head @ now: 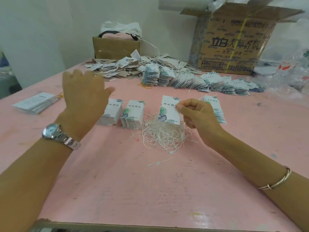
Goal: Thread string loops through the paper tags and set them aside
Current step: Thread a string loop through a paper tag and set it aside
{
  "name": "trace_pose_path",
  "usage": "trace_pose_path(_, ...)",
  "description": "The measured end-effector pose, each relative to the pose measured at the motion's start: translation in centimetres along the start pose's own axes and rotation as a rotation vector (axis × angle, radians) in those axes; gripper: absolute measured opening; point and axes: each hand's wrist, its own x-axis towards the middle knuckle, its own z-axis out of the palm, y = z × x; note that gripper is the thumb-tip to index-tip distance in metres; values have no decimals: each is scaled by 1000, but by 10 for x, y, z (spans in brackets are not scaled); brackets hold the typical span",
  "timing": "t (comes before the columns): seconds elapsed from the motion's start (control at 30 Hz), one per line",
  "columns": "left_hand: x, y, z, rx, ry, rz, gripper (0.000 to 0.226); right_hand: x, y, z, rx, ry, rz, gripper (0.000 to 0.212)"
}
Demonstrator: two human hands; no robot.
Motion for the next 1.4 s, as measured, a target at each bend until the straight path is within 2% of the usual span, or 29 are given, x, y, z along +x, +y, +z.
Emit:
trace_pose_path(0.07,0,-9,12,27,-155,-94,64,0,0,0,7,6,3,5)
trace_pose_path(0.13,0,-14,21,-51,-231,-139,70,1,0,0,4,9,7,6)
trace_pose_path(0.3,3,-18,27,-125,-384,-200,63,2,1,0,5,19,22,8)
trace_pose_path(0.53,6,-21,32,-121,-391,-221,54,2,3,0,17,-1,27,8)
trace_pose_path(0.83,5,-24,32,-96,-449,-258,53,2,3,1,-2,-12,29,6)
trace_pose_path(1.13,15,-27,28,-370,-550,-302,53,1,3,1,-8,-16,26,5)
trace_pose_path(1.23,16,-28,30,-394,-561,-299,47,0,3,1,-7,-22,27,5)
trace_pose_path(1.33,17,-27,28,-422,-514,-308,44,0,2,1,-6,-23,31,6)
trace_pose_path(1.4,17,-23,25,-580,-440,-306,48,-1,1,1,-8,-27,30,5)
